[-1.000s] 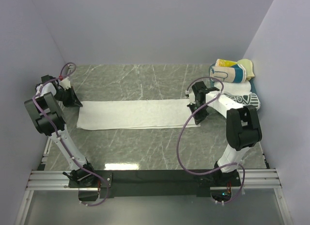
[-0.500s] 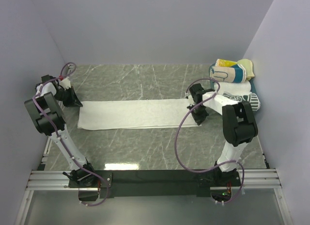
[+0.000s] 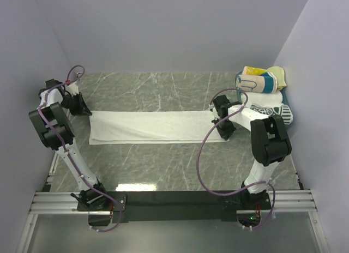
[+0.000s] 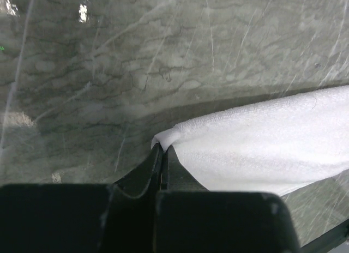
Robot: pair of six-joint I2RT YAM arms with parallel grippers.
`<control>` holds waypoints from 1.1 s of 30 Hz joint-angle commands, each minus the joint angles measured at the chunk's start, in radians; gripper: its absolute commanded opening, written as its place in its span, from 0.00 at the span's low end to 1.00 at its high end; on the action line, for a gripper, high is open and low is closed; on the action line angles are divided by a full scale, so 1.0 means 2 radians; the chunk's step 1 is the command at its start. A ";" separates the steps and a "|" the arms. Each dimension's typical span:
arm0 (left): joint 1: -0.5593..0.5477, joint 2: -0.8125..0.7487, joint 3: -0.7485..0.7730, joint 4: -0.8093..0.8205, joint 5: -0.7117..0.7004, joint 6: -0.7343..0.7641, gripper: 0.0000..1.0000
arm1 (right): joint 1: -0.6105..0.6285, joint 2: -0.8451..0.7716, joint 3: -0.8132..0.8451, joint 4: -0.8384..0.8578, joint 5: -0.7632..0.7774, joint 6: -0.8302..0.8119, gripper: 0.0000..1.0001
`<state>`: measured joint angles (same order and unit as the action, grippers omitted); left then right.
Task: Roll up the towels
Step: Fold the towel
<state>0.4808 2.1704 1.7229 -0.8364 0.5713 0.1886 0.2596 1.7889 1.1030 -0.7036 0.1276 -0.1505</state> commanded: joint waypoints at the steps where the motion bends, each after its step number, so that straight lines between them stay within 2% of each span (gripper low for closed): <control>1: 0.003 0.006 0.027 0.003 -0.015 0.005 0.01 | -0.005 0.017 -0.022 0.010 0.030 -0.008 0.02; 6: 0.004 0.005 0.009 -0.004 -0.030 0.021 0.02 | -0.005 0.017 -0.016 0.006 0.019 -0.006 0.02; 8: 0.005 -0.003 -0.002 -0.003 -0.032 0.027 0.10 | -0.005 0.014 -0.013 0.004 0.014 -0.005 0.03; 9: 0.006 -0.008 -0.012 -0.002 -0.024 0.034 0.19 | -0.005 0.015 -0.009 0.002 0.009 -0.005 0.03; 12: 0.016 -0.037 -0.015 -0.014 0.014 0.054 0.32 | -0.005 0.014 -0.002 -0.006 -0.002 -0.005 0.03; 14: 0.023 -0.047 -0.009 -0.045 0.025 0.072 0.34 | -0.005 0.014 0.004 -0.010 -0.006 -0.006 0.03; 16: 0.026 -0.066 -0.009 -0.071 0.031 0.116 0.39 | -0.004 0.014 0.010 -0.017 -0.013 -0.008 0.03; 20: 0.027 -0.093 -0.032 -0.177 0.032 0.239 0.40 | -0.004 0.010 0.024 -0.029 -0.031 -0.011 0.04; 21: 0.026 -0.103 -0.044 -0.190 0.032 0.292 0.41 | -0.004 0.007 0.026 -0.034 -0.034 -0.011 0.06; 25: 0.020 -0.113 -0.067 -0.244 0.027 0.395 0.43 | -0.004 -0.002 0.040 -0.049 -0.053 -0.012 0.13; 28: 0.006 -0.115 -0.078 -0.258 0.010 0.442 0.50 | -0.006 -0.013 0.047 -0.060 -0.058 -0.012 0.15; 33: -0.023 -0.145 -0.120 -0.225 -0.036 0.495 0.49 | -0.005 -0.027 0.068 -0.078 -0.093 -0.014 0.15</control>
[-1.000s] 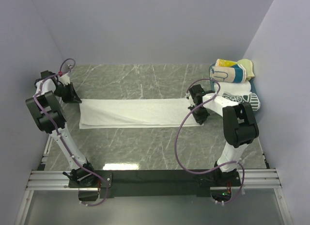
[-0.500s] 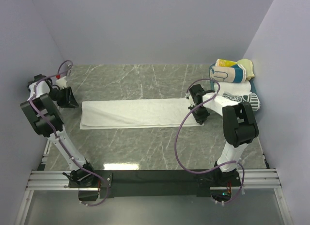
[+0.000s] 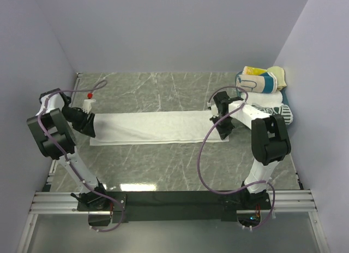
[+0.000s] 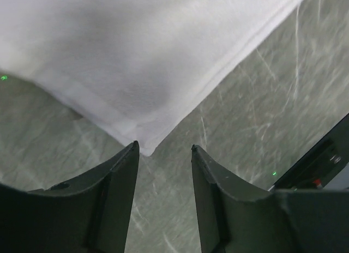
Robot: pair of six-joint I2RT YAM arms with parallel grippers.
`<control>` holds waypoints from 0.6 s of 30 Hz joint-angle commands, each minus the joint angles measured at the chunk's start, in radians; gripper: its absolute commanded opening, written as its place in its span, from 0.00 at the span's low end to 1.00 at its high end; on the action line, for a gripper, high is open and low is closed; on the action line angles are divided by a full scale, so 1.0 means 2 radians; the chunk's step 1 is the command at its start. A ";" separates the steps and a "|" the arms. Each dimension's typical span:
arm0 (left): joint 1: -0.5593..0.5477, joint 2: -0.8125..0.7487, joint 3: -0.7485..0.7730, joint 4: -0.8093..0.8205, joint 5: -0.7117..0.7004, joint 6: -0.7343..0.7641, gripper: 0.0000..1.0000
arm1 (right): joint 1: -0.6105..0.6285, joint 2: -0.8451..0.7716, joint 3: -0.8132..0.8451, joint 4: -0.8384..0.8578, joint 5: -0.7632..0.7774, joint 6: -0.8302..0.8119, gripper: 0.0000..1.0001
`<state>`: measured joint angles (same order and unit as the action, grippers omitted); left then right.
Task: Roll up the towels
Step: Fold the towel
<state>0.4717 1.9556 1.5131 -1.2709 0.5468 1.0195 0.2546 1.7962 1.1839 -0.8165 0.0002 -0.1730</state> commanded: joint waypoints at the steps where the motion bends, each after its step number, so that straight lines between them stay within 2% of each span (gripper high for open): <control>1: -0.023 -0.041 -0.021 0.005 -0.030 0.086 0.48 | -0.002 -0.033 0.032 -0.023 -0.035 -0.003 0.15; 8: -0.049 -0.050 -0.035 0.056 -0.079 0.115 0.41 | -0.002 0.000 0.062 -0.013 -0.023 -0.001 0.16; 18: -0.060 -0.041 -0.056 0.057 -0.121 0.161 0.43 | -0.004 0.054 0.078 -0.004 -0.010 0.011 0.15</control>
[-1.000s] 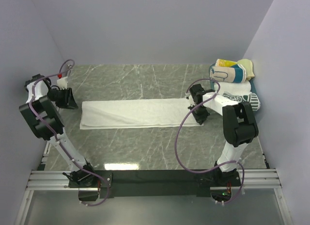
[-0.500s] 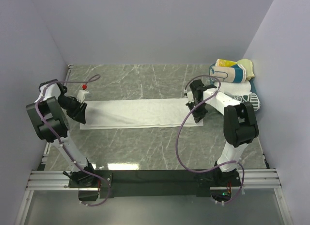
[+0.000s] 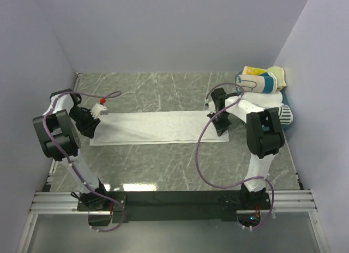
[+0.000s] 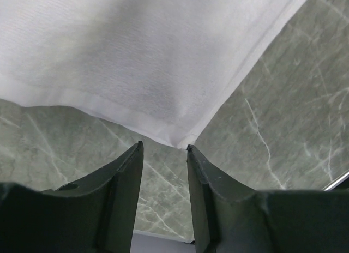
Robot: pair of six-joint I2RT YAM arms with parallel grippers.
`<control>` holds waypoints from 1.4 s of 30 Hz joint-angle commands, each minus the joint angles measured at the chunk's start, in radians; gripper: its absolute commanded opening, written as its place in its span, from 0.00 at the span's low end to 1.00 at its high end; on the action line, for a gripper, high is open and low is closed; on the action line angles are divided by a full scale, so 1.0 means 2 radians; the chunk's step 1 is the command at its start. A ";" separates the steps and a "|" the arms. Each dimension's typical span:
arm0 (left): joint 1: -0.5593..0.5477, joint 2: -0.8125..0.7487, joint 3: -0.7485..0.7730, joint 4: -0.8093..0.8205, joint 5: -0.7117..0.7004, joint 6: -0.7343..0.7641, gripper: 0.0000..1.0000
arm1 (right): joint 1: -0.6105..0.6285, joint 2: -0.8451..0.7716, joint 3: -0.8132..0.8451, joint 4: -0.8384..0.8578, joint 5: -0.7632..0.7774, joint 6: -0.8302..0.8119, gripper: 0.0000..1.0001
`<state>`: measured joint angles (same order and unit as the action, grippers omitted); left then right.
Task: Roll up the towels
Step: Fold the towel
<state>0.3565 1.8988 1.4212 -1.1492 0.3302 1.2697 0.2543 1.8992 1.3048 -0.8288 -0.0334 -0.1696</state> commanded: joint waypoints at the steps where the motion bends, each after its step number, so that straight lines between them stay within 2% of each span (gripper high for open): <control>1: -0.002 -0.014 -0.013 -0.004 -0.012 0.039 0.44 | -0.003 0.006 0.019 0.001 0.006 0.010 0.15; 10: -0.006 -0.016 -0.032 -0.005 -0.008 0.051 0.45 | -0.004 0.018 0.014 0.000 0.010 0.010 0.14; 19: -0.016 -0.021 -0.067 0.027 -0.022 0.055 0.36 | -0.004 0.019 0.008 0.002 0.015 0.008 0.14; 25: -0.016 -0.032 -0.069 0.042 -0.032 0.054 0.06 | -0.004 0.021 0.005 0.004 0.016 0.006 0.14; 28: -0.014 -0.039 -0.063 0.037 -0.036 0.055 0.01 | -0.007 0.023 0.003 0.006 0.026 0.004 0.14; 37: 0.000 -0.047 -0.045 -0.001 -0.054 0.076 0.01 | -0.011 0.024 0.001 0.008 0.027 0.004 0.14; 42: 0.007 -0.041 -0.064 0.015 -0.074 0.078 0.01 | -0.011 0.024 0.000 0.008 0.027 0.004 0.14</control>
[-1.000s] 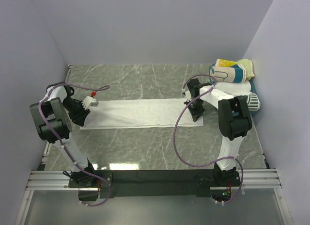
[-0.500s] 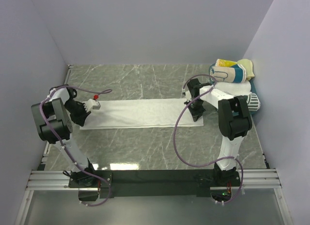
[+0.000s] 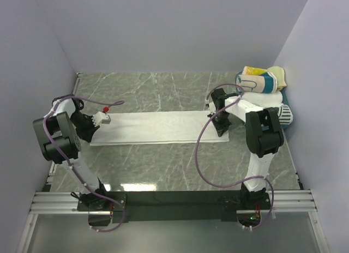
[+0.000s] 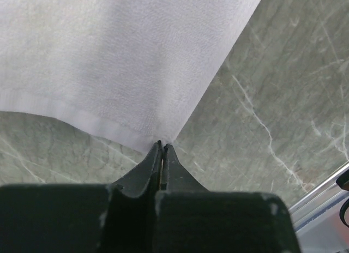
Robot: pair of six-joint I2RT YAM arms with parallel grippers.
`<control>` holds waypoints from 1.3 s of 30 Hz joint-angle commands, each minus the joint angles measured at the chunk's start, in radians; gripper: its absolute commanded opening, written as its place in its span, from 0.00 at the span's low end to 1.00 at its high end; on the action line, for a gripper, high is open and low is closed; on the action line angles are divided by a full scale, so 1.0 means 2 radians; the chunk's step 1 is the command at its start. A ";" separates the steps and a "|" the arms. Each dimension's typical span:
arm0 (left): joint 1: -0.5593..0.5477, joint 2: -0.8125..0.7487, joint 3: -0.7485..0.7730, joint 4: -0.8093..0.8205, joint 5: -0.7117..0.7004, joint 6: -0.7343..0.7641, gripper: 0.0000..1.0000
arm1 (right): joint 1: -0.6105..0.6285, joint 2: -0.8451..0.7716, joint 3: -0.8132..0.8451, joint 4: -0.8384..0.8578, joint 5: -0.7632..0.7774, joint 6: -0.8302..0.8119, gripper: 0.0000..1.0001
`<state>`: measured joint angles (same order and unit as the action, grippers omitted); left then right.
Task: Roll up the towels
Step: Fold the towel
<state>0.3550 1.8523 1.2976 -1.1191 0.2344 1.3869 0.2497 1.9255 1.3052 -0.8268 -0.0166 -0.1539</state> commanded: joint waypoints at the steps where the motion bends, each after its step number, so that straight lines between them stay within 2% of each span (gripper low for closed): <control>1: 0.010 -0.017 -0.010 0.005 -0.028 0.017 0.01 | -0.007 0.012 0.000 0.006 0.019 -0.003 0.13; 6: 0.007 -0.007 -0.029 0.039 -0.024 0.000 0.02 | -0.008 0.011 0.004 0.001 0.010 -0.003 0.14; 9: 0.006 -0.001 -0.032 0.043 -0.015 -0.013 0.09 | -0.008 0.004 0.007 -0.004 0.000 -0.007 0.14; 13: 0.007 -0.010 -0.029 0.033 -0.011 -0.031 0.32 | -0.007 -0.012 0.023 -0.017 -0.027 -0.011 0.14; 16: 0.007 -0.028 -0.006 0.010 0.009 -0.052 0.37 | -0.008 -0.047 0.039 -0.026 -0.074 -0.024 0.16; 21: 0.008 -0.070 0.061 -0.015 0.093 -0.132 0.40 | -0.009 -0.093 0.067 -0.012 -0.096 -0.039 0.21; 24: 0.002 -0.099 0.076 0.009 0.124 -0.220 0.41 | -0.009 -0.060 0.098 -0.021 -0.065 -0.042 0.21; 26: -0.004 -0.115 0.076 0.021 0.137 -0.253 0.42 | -0.015 -0.036 0.109 -0.028 -0.052 -0.037 0.20; 29: -0.019 -0.135 0.049 0.069 0.146 -0.319 0.43 | -0.019 -0.013 0.115 -0.035 -0.050 -0.030 0.20; 34: -0.032 -0.157 -0.038 0.157 0.124 -0.399 0.41 | -0.019 0.012 0.091 -0.028 -0.025 -0.019 0.18; 39: -0.033 -0.153 -0.073 0.181 0.117 -0.456 0.39 | -0.021 0.044 0.072 0.002 0.007 -0.001 0.20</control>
<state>0.2882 1.5566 1.1675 -0.8452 0.4633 0.6041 0.2150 1.9900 1.4502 -0.8562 -0.0608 -0.1894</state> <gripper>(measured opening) 0.394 0.197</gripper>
